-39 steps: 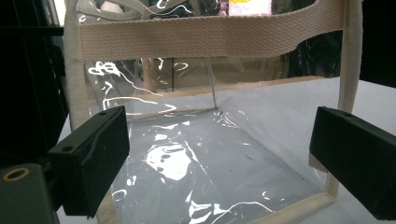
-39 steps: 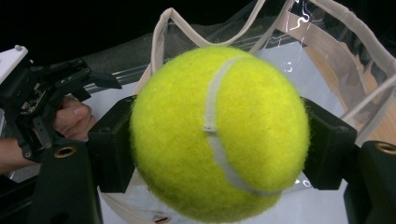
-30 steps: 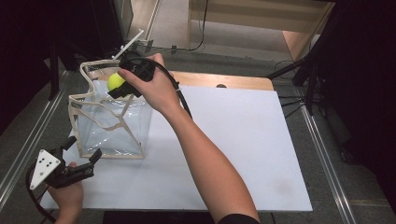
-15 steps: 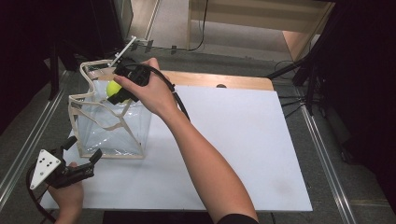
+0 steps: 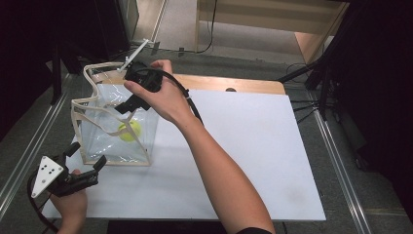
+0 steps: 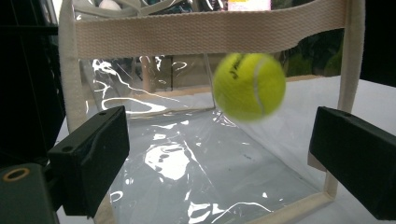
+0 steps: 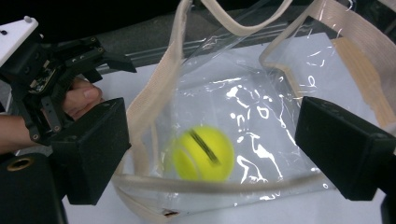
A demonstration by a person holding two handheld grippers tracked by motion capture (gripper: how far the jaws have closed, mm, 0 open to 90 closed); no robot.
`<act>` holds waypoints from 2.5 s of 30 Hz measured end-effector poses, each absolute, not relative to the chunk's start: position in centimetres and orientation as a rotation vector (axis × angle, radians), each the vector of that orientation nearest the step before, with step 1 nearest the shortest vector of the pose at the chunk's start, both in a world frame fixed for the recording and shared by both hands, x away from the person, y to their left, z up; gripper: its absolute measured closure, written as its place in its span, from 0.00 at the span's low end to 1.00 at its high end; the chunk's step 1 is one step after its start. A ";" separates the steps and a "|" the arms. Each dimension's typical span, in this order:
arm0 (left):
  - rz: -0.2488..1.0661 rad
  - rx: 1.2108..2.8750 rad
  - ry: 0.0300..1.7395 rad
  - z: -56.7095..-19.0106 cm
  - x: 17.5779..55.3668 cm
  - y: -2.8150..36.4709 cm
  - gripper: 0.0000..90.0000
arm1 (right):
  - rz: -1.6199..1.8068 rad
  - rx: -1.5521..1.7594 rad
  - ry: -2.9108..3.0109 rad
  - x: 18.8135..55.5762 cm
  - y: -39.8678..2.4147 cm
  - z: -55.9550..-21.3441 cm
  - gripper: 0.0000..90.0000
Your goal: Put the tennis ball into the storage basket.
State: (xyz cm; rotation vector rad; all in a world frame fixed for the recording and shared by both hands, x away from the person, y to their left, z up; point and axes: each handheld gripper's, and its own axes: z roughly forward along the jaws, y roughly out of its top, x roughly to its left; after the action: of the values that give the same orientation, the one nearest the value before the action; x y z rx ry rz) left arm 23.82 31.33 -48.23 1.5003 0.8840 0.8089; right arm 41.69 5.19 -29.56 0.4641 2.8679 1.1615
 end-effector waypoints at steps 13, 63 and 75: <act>0.812 1.506 0.880 -48.3 23.8 31.2 0.06 | 1.220 0.556 2.762 40.8 1.2 -30.4 0.00; 0.820 1.525 0.879 -48.3 23.8 31.1 0.06 | 1.253 0.711 2.672 36.2 -5.0 -41.7 0.00; 0.825 1.532 0.876 -48.3 23.8 31.0 0.06 | 1.281 0.769 2.628 35.1 -7.4 -43.7 0.00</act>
State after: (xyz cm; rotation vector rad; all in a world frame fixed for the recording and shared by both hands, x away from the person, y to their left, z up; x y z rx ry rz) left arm 23.81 31.01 -48.29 1.5317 0.8764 0.8251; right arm 35.13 -7.40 -43.70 0.7693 2.6276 1.2808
